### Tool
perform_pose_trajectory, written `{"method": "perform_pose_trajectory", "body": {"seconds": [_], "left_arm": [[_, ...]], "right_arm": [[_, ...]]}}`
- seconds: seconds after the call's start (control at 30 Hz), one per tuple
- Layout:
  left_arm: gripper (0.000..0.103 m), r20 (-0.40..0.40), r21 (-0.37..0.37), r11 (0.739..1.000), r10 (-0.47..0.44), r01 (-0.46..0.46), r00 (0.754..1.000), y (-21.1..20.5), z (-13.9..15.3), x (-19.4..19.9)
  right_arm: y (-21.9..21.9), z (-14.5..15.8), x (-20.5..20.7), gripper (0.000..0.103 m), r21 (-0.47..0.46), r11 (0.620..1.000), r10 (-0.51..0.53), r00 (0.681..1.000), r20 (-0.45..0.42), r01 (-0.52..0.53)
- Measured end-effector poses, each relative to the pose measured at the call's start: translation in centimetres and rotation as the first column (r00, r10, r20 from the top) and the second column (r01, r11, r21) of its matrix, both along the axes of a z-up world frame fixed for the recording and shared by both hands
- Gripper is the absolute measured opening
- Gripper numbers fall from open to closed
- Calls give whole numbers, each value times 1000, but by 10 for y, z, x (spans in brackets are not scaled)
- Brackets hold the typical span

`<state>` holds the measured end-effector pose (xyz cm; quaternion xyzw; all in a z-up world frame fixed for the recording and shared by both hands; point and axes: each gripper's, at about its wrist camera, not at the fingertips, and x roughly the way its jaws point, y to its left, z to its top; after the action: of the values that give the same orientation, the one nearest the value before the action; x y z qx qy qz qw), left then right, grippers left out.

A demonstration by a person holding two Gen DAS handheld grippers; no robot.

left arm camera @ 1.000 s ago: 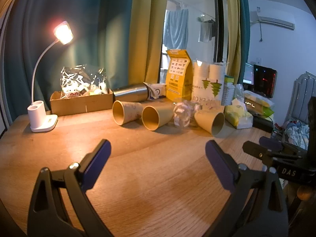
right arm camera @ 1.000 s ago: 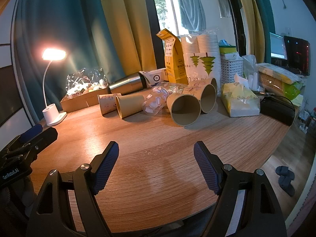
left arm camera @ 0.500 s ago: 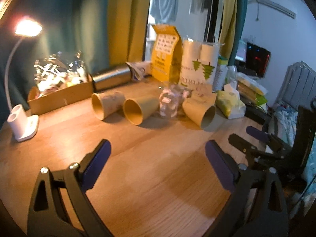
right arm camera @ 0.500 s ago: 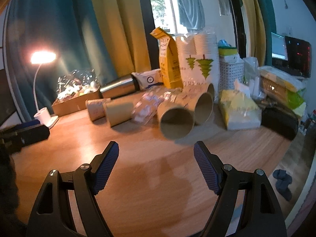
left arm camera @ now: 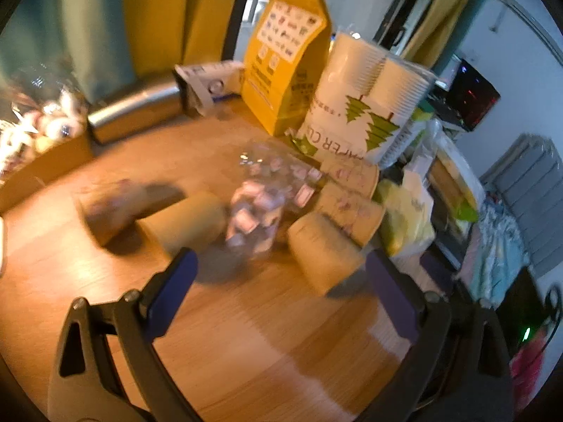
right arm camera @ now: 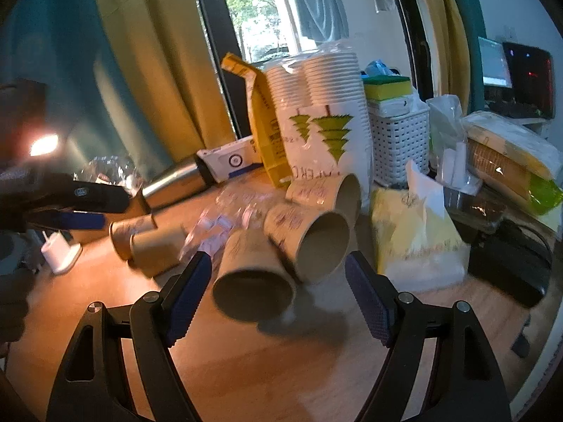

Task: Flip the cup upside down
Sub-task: 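Move the right tool toward the clear cartoon-printed plastic cup and grasp it, then lift the clear plastic cup with the right tool and rotate it over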

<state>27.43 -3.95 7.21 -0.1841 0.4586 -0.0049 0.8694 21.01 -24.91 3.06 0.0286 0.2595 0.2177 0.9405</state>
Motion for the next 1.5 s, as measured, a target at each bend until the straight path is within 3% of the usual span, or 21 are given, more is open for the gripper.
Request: {"method": "perform_pose_trajectory", "body": {"seconds": [0.13,0.5,0.7,1.07,1.1,1.17,1.5], "left_arm": [[97,-37,-62,998,27,-29,999,-3,-6,45],[98,-158,-112,991,60,-78,986,-1,-44,140],[97,-225,-107,987,97,-123,969,4,-73,160],[96,-261,-113,985,98,-131,960,7,-99,178],[93,-253,-114,985,96,-128,963,7,-99,178],[74,-243,-112,987,82,-112,966,6,-96,176],[67,-122,-136,990,30,-47,992,8,-59,150]], "right_arm": [[-14,4,11,81,69,998,-11,1000,9,10],[-29,-6,20,81,128,992,-6,1000,-19,8],[-33,-11,23,81,143,990,-8,999,-35,13],[-33,-17,22,81,150,989,-9,999,-53,17],[-33,-17,23,81,149,989,-9,999,-54,17],[-33,-17,22,81,146,989,-13,999,-52,20],[-29,-8,9,81,118,992,-41,999,-14,42]]}}
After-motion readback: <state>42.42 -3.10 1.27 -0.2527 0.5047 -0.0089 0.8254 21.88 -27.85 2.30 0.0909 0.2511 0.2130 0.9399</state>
